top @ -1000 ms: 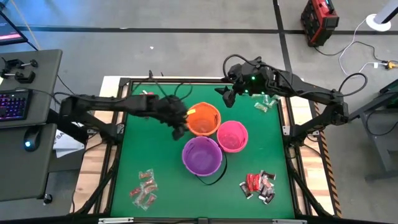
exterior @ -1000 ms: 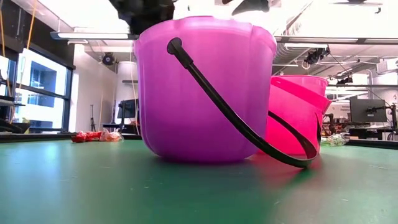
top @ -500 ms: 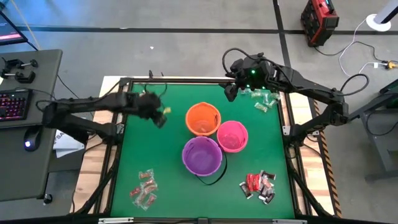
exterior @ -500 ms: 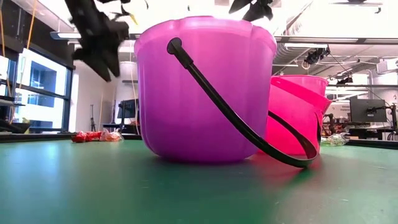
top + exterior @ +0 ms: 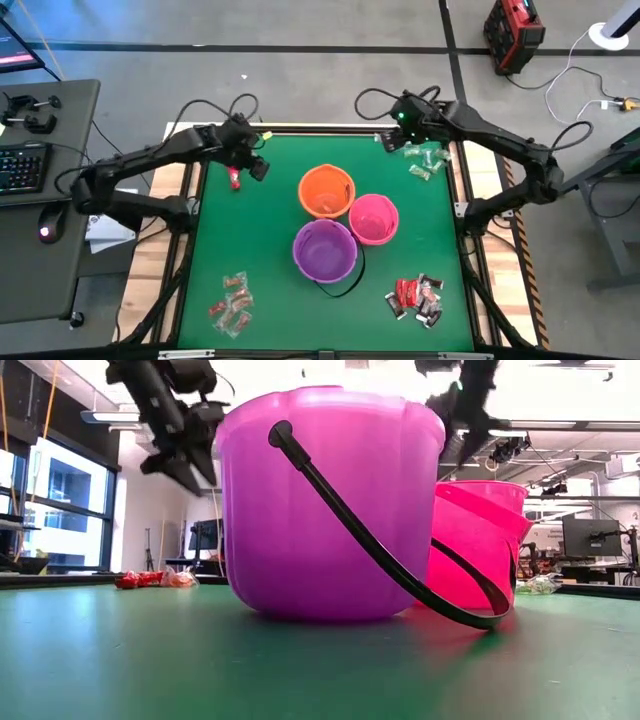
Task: Sort candy by brand, put in halloween buckets
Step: Put the orange gummy into the orange bucket
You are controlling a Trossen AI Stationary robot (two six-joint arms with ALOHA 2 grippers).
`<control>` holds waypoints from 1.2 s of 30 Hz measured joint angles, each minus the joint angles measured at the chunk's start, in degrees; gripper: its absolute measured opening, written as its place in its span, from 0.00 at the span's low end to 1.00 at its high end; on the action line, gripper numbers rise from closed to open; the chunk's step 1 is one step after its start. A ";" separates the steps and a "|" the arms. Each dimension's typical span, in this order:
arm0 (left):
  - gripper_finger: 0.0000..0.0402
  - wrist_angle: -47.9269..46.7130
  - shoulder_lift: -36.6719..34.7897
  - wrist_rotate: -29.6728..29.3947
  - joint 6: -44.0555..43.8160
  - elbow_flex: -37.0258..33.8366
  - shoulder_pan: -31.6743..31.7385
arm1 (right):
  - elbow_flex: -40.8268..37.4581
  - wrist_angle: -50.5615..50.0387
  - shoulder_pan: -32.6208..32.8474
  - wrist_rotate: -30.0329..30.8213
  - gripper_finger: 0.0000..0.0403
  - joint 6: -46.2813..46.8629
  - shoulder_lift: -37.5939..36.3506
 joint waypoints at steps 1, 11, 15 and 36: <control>0.47 0.54 -1.73 -0.14 -0.08 0.01 -0.50 | -2.24 0.19 -1.35 -2.55 0.62 -0.02 0.00; 0.47 1.05 -14.98 -7.31 -6.49 0.07 -5.10 | -15.14 -4.18 5.82 -16.48 0.62 -1.05 -9.38; 0.47 1.02 -16.45 -8.64 -7.02 0.07 -5.14 | -15.16 -12.35 11.10 -19.19 0.62 10.65 -18.25; 0.47 5.24 -16.17 -6.59 -2.85 0.04 -5.10 | -25.64 14.99 67.98 -44.46 0.62 60.24 -5.24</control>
